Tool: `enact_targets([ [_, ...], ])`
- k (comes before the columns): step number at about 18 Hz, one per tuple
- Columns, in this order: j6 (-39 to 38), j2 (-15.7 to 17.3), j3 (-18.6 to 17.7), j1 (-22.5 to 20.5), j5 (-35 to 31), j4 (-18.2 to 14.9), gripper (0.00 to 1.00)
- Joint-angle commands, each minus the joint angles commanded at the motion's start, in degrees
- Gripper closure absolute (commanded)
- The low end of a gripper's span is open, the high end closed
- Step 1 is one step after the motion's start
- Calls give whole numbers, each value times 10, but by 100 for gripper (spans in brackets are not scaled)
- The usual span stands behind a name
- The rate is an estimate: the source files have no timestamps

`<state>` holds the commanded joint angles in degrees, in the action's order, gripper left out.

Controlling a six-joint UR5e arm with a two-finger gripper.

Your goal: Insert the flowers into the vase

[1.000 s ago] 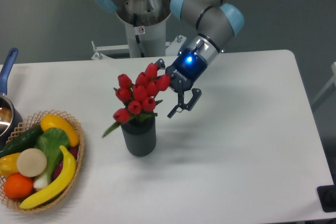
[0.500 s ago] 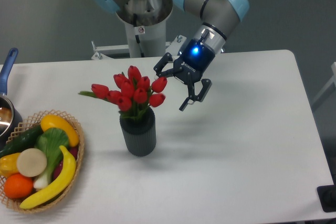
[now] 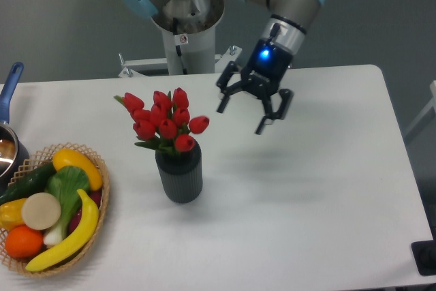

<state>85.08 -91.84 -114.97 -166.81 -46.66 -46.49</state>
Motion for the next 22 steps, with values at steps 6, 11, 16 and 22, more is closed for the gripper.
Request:
enact_targets([
  [6, 1, -34, 93, -83, -53, -1, 0],
  [11, 53, -63, 164, -141, -130, -4, 0],
  [16, 146, -69, 187, -190, -150, -12, 0],
  [22, 318, -52, 192, -231, -238, -107, 0],
])
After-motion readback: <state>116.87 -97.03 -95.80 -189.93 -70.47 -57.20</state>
